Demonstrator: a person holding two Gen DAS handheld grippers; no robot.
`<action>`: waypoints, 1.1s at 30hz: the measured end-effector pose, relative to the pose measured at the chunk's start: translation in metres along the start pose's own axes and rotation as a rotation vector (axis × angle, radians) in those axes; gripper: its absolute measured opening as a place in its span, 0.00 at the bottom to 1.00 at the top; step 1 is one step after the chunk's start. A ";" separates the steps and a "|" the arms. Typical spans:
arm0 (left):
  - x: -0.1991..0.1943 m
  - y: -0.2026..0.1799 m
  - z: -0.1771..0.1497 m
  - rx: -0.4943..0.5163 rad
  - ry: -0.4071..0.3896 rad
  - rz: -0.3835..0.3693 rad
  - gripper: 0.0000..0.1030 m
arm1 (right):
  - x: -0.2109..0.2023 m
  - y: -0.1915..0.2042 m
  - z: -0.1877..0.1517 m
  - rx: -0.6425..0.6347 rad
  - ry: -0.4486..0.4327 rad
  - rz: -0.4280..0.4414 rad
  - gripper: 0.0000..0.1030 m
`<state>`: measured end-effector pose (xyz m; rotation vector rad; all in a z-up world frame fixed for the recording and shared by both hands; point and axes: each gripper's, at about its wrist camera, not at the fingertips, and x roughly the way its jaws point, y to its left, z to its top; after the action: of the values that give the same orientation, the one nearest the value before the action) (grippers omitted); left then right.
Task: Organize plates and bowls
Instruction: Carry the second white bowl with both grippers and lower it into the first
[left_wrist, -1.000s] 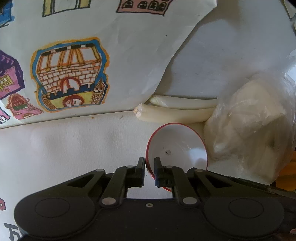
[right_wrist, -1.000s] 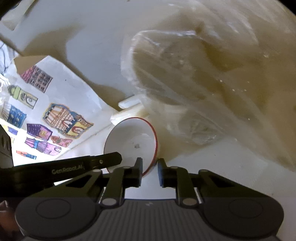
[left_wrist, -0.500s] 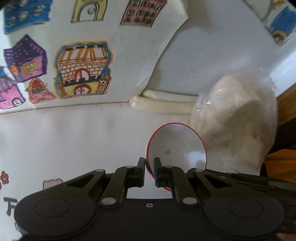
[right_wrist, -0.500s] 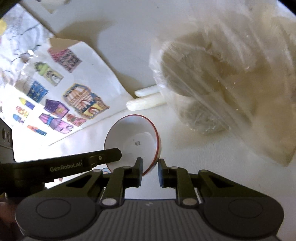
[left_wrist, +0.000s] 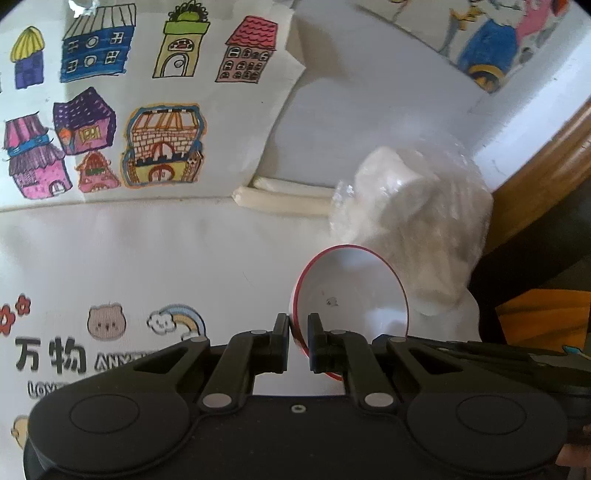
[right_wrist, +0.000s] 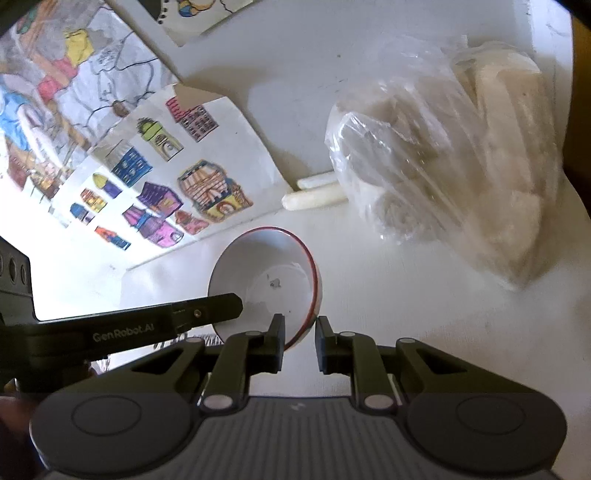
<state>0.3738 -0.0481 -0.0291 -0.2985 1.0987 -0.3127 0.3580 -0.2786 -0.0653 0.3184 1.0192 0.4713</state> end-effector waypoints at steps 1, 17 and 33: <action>-0.003 -0.001 -0.004 0.001 0.002 -0.002 0.10 | -0.003 0.000 -0.004 -0.002 0.003 0.002 0.19; -0.029 0.003 -0.075 -0.044 0.087 -0.014 0.11 | -0.030 0.001 -0.058 -0.048 0.119 0.048 0.19; -0.024 0.003 -0.102 -0.064 0.185 0.029 0.12 | -0.022 0.005 -0.076 -0.097 0.234 0.033 0.19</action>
<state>0.2717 -0.0440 -0.0542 -0.3151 1.2959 -0.2835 0.2813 -0.2829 -0.0844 0.1957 1.2156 0.5960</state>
